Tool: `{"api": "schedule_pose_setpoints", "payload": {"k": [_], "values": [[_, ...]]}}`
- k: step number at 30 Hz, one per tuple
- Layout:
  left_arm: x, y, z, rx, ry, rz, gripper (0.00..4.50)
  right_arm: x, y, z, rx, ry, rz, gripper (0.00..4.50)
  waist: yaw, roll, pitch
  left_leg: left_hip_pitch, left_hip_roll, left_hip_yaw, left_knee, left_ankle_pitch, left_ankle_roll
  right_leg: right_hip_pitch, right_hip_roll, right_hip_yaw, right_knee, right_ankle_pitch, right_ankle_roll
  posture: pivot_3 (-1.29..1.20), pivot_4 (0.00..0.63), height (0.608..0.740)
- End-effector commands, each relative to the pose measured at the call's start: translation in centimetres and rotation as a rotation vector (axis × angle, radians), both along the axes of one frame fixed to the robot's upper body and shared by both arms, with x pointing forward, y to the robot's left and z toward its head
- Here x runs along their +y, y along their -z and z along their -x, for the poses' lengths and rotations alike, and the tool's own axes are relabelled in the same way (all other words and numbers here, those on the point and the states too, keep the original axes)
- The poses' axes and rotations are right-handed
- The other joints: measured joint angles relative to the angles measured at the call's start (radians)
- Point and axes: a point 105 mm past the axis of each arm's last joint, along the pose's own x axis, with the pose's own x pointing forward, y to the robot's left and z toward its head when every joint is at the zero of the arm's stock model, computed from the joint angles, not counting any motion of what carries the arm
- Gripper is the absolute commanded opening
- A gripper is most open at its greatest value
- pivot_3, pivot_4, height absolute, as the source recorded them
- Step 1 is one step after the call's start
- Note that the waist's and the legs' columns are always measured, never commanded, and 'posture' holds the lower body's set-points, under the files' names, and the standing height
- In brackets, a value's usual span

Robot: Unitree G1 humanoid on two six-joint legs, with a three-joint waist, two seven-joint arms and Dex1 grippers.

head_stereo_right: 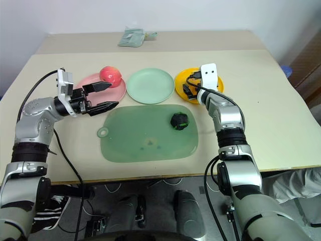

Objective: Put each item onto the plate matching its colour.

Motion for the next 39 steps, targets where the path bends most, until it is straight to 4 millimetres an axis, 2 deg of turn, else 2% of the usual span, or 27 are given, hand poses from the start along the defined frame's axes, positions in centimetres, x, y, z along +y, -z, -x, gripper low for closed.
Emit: {"api": "schedule_pose_setpoints", "payload": {"k": [1, 3, 5, 9, 11, 18, 22, 38, 39], "values": [[-0.1, -2.1, 1.5, -0.053, 0.083, 0.042, 4.5, 3.4, -6.1, 2.9, -0.216, -0.282, -0.135, 4.47, 0.0, 0.0, 0.0, 0.0, 0.0, 0.0, 0.0, 0.0, 0.0, 0.0, 0.0, 0.0, 0.0, 0.0, 0.0, 0.0, 0.15, 0.74], [-0.2, -2.9, 2.4, -0.027, 0.15, 0.093, 4.5, 5.2, -6.5, 6.2, -0.231, -0.498, -0.139, 4.47, 0.001, 0.0, 0.0, 0.0, 0.001, -0.001, -0.001, 0.0, 0.0, 0.0, 0.0, 0.0, 0.0, 0.0, 0.0, 0.0, 0.15, 0.74], [-0.4, -2.9, 3.1, 0.006, 0.191, 0.094, 4.5, 5.7, -5.1, 8.8, -0.187, -0.627, -0.052, 4.47, 0.008, 0.0, 0.0, 0.0, 0.001, -0.002, -0.001, 0.0, 0.0, 0.0, 0.0, 0.0, -0.001, 0.0, 0.0, 0.0, 0.15, 0.74], [-0.7, -1.9, 3.7, 0.059, 0.23, 0.052, 4.5, 4.8, -1.9, 10.9, -0.032, -0.689, 0.093, 4.47, 0.02, 0.0, 0.0, 0.001, 0.0, -0.001, 0.001, 0.0, 0.0, 0.002, -0.001, 0.0, -0.002, -0.001, 0.0, 0.0, 0.15, 0.74], [-0.8, -1.6, 3.8, 0.066, 0.241, 0.034, 4.5, 4.0, -0.5, 11.1, 0.016, -0.668, 0.189, 4.47, 0.025, 0.0, 0.0, 0.001, 0.0, -0.001, 0.002, 0.0, 0.0, 0.002, -0.001, 0.0, -0.001, -0.002, -0.003, 0.0, 0.15, 0.74], [-0.7, -0.9, 3.7, 0.091, 0.249, -0.003, 4.5, 2.2, 1.1, 10.8, 0.081, -0.61, 0.242, 4.47, 0.03, 0.0, 0.0, 0.0, 0.0, -0.001, 0.002, 0.0, 0.0, 0.001, 0.0, 0.0, -0.001, -0.001, -0.002, 0.0, 0.15, 0.74], [-0.6, -0.7, 3.6, 0.088, 0.248, -0.005, 4.5, 1.6, 3.0, 11.2, 0.145, -0.619, 0.273, 4.47, 0.03, 0.0, 0.0, 0.0, 0.0, -0.001, 0.002, 0.0, 0.0, 0.001, 0.0, 0.0, -0.002, -0.001, -0.001, 0.0, 0.15, 0.74], [0.1, -0.5, 3.3, 0.061, 0.233, -0.014, 4.5, 1.4, 3.8, 10.8, 0.146, -0.606, 0.301, 4.47, 0.031, 0.0, 0.0, 0.0, 0.0, -0.001, 0.002, 0.0, 0.0, 0.001, 0.0, 0.0, -0.002, -0.001, -0.001, 0.0, 0.15, 0.74], [0.1, -0.6, 3.3, 0.057, 0.232, -0.015, 4.5, 1.5, 3.5, 10.8, 0.142, -0.605, 0.284, 4.24, 0.031, 0.0, 0.0, 0.0, 0.0, -0.001, 0.002, 0.0, 0.0, 0.001, 0.0, 0.0, -0.002, -0.001, -0.001, 0.0, 0.15, 0.74]]}}
